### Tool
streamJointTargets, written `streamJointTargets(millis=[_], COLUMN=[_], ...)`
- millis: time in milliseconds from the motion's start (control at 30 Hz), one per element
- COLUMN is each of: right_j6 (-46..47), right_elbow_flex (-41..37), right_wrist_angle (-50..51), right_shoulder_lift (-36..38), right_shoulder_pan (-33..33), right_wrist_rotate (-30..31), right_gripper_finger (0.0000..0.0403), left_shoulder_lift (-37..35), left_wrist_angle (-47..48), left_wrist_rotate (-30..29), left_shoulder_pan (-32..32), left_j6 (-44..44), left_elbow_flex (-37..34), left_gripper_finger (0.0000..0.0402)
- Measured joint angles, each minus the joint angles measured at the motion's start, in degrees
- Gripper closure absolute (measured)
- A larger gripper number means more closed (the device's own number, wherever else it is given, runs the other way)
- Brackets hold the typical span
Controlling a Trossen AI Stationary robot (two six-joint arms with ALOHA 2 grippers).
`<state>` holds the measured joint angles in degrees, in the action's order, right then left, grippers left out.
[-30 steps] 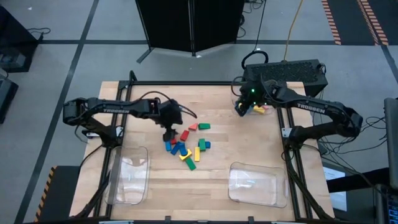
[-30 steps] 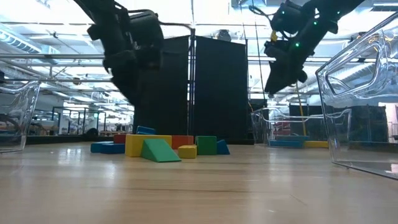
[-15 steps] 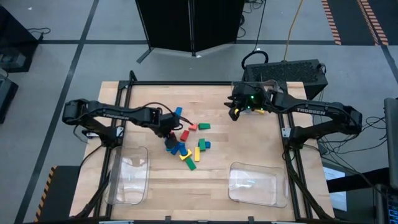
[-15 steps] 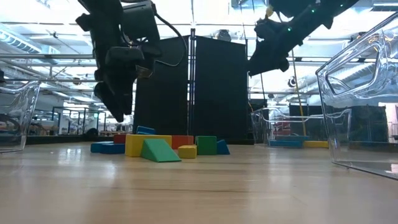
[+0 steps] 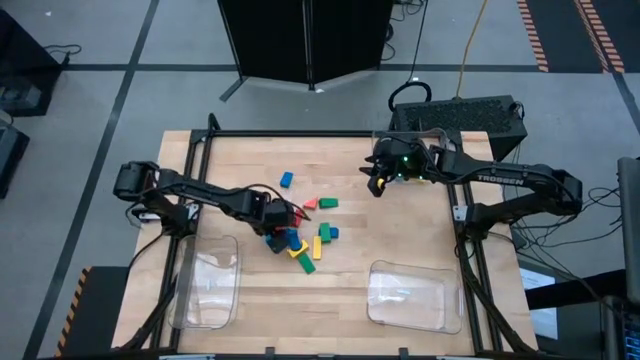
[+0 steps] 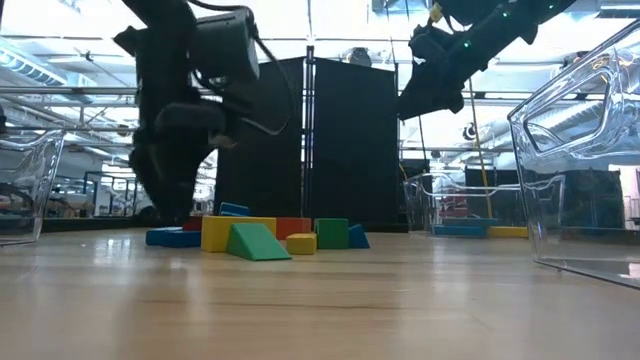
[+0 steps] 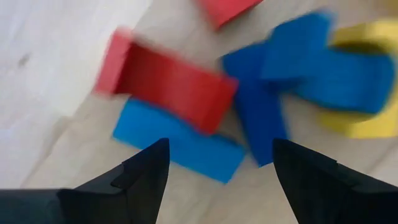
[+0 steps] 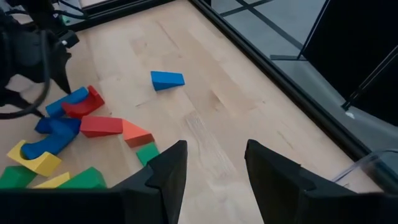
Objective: Sort blocks by size
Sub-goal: Put the blue rectangle block into the top transparent bin
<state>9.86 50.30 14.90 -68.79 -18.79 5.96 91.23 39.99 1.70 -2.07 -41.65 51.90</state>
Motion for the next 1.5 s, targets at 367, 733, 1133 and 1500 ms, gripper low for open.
streamJointTargets(millis=[367, 733, 1133, 1500], right_j6=[2.8, 4.59, 4.33, 4.31], right_elbow_flex=[0.0, -0.04, -0.07, -0.07], right_wrist_angle=[-0.06, -0.73, -2.87, -3.61], right_shoulder_lift=[0.0, 0.0, 0.02, 0.02], right_shoulder_pan=[3.13, 6.89, 7.54, 7.54], right_wrist_rotate=[0.0, 4.58, 4.68, 4.74], right_gripper_finger=[0.0245, 0.0245, 0.0245, 0.0245], left_shoulder_lift=[0.25, 0.06, 0.14, -2.16], left_wrist_angle=[2.79, -6.04, -12.84, -10.92], left_wrist_rotate=[-7.94, -8.89, -6.71, -7.15], left_shoulder_pan=[-2.2, -1.98, 1.52, 2.39], left_j6=[-6.09, -6.57, 21.69, 6.43], left_elbow_flex=[-1.63, -4.31, -4.15, -2.62], left_gripper_finger=[0.012, 0.0121, 0.012, 0.012])
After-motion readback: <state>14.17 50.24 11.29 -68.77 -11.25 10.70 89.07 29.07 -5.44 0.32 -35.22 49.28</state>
